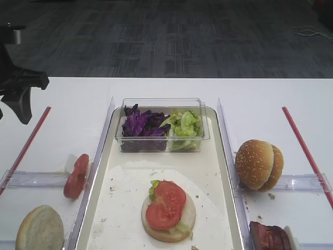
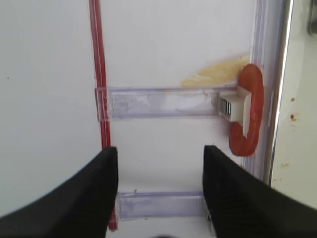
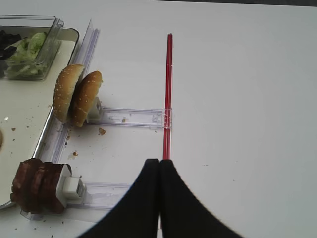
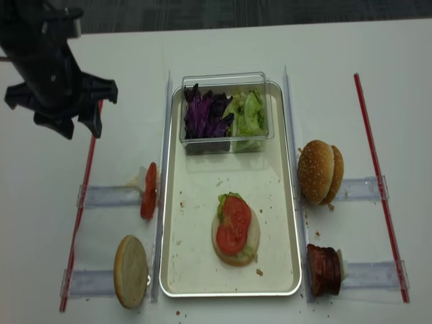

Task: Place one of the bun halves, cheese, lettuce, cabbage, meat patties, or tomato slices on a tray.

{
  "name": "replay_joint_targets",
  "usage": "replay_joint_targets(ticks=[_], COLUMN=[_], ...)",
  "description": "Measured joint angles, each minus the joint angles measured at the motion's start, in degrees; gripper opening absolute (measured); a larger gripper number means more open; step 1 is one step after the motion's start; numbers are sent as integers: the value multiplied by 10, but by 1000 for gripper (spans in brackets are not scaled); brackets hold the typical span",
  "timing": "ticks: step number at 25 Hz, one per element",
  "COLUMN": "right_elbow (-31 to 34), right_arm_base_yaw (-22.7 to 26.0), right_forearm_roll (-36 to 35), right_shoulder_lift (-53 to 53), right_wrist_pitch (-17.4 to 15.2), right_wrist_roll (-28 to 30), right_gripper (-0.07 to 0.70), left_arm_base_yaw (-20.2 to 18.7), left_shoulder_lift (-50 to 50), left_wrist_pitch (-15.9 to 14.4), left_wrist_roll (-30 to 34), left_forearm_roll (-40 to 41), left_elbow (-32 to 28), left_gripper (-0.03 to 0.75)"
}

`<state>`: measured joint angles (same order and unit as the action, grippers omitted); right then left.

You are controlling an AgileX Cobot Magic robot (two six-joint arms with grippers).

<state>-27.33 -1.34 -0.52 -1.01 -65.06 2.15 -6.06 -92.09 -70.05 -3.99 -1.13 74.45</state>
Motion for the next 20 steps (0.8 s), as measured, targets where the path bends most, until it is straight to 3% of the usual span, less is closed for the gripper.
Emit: replay_joint_targets(ticks=[20], right_elbow=[0], right_arm_base_yaw=[0], right_forearm_roll=[0], right_shoulder_lift=[0], right_wrist_pitch=[0], right_wrist_roll=[2], right_gripper=[63], left_arm_base_yaw=[0], left_shoulder_lift=[381], left_wrist_pitch=[-6], left_wrist_roll=[10], left_forearm_roll=[0], left_elbow=[-278], left_gripper=[362])
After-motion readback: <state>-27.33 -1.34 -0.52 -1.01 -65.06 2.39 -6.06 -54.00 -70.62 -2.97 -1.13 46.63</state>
